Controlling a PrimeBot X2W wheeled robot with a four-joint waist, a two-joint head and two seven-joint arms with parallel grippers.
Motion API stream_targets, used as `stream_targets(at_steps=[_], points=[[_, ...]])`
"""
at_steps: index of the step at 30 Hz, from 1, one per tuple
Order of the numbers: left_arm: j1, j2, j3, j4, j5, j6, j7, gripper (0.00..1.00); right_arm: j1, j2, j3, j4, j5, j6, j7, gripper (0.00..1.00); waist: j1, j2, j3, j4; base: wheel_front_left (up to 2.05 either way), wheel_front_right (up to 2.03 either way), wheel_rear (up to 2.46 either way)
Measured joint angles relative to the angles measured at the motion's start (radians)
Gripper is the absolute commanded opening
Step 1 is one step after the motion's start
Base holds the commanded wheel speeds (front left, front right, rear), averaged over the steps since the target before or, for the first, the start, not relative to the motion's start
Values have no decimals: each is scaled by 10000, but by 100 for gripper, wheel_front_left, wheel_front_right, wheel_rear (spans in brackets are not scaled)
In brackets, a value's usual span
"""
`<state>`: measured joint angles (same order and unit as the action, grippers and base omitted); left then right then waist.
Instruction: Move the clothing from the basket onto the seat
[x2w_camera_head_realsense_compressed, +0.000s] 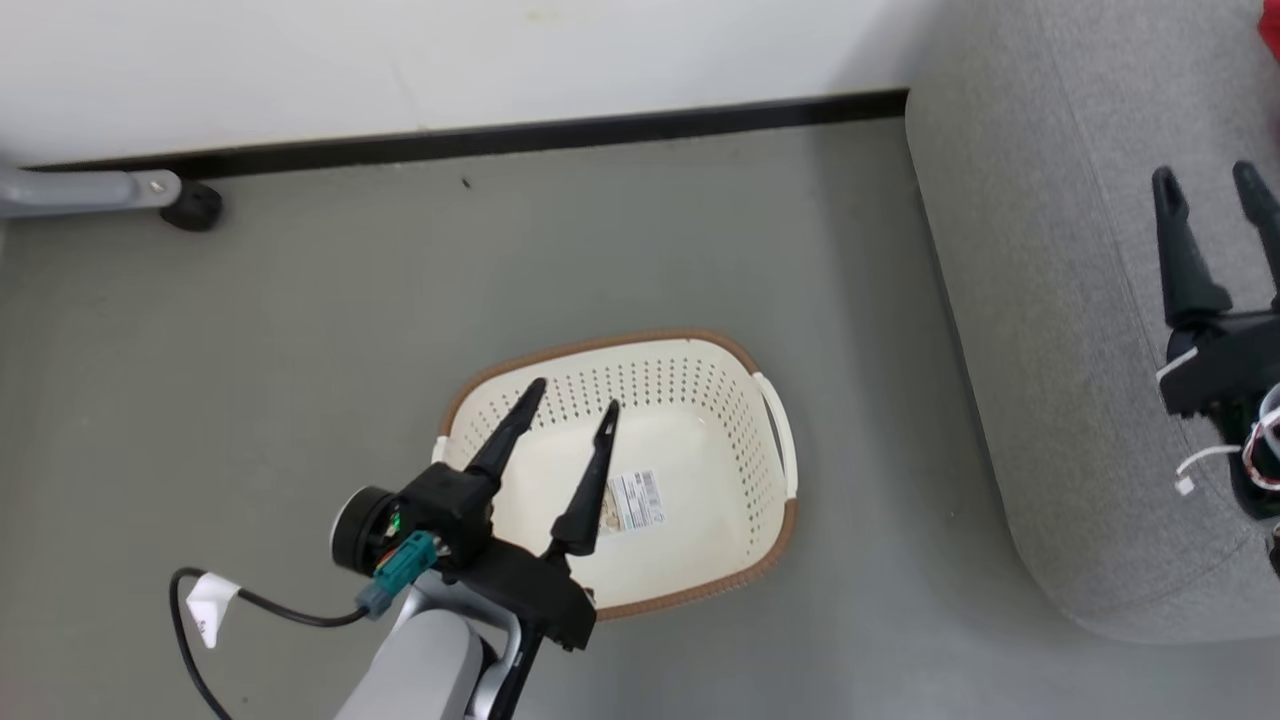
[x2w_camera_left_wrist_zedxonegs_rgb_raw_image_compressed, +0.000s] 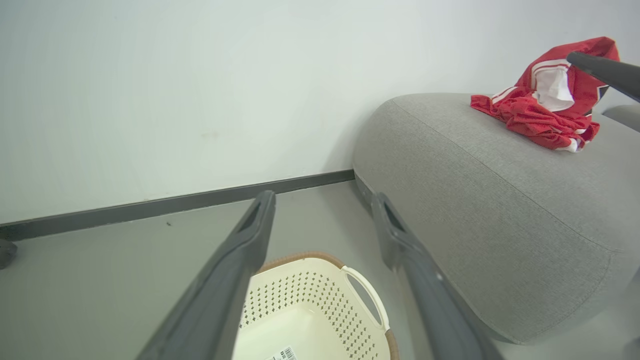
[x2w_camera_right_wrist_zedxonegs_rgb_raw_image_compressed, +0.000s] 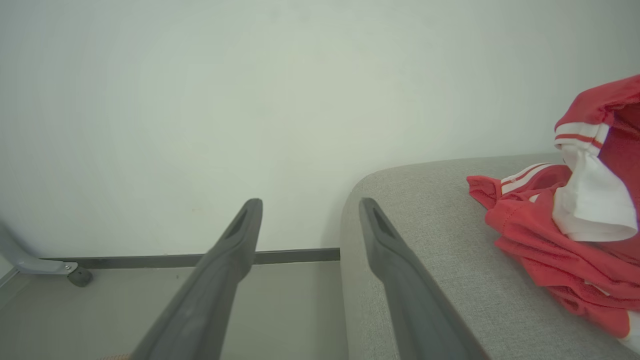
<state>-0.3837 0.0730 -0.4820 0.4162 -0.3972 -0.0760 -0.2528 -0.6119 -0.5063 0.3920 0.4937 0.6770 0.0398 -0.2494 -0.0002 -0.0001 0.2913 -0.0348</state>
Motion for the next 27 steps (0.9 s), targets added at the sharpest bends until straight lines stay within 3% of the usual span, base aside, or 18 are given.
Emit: stream_targets(at_steps=[10,27], points=[[760,151,1112,253,-96,782,2,100,1279,1018,251,-244,-23,-59,0,100,1,-1,-1192,550,0,0,0],[1904,566,2558,282,-61,1553,2,100,2844,1833,506,-1032,-846,-679,2,100,2,0,-2417,828,0,0,0]])
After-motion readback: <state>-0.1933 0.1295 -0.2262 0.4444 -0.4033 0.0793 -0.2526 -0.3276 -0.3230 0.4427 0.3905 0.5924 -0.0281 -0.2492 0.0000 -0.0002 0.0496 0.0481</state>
